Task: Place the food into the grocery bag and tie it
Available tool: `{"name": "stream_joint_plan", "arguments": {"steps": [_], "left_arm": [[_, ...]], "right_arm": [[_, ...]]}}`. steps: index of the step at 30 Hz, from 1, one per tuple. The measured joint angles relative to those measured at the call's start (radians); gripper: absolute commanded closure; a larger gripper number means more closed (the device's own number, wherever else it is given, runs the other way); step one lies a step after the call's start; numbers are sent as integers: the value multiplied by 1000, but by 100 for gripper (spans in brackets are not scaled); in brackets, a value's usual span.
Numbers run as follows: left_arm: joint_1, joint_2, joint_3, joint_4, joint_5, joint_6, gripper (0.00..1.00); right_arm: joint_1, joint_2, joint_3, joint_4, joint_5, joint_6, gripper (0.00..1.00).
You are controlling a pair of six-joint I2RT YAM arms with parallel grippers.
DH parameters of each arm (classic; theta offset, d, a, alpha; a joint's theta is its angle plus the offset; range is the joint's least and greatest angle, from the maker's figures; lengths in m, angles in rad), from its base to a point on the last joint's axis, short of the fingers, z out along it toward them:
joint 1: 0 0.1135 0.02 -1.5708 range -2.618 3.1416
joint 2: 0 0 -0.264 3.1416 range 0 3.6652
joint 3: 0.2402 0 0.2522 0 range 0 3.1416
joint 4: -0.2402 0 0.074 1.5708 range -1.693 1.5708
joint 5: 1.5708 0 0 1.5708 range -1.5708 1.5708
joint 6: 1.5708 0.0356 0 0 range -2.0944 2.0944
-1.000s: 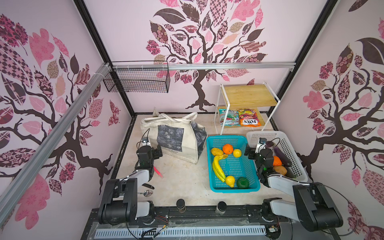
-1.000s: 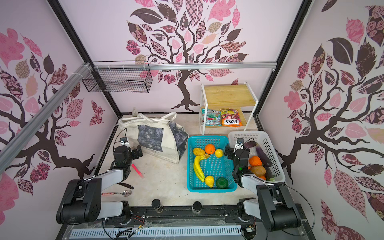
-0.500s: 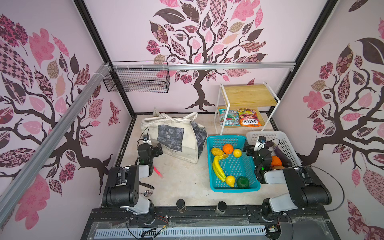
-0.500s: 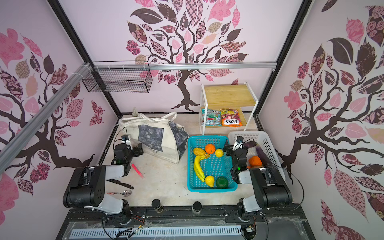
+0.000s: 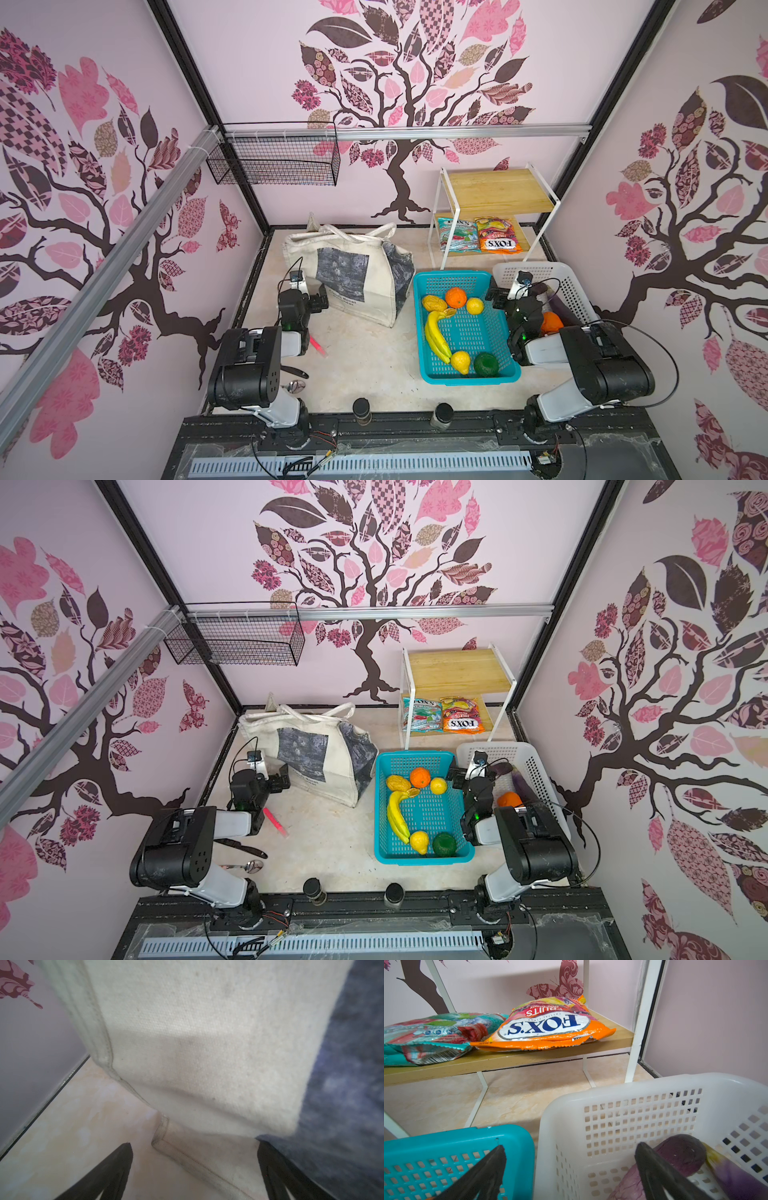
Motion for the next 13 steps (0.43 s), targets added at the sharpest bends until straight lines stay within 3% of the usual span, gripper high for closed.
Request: {"name": "stream_joint_plan", "arguments": {"steps": [13], "left_arm": [[0,0,0,7,0,8,2]], "right_arm": [[-13,9,15,-14,-4,7,0]]}}
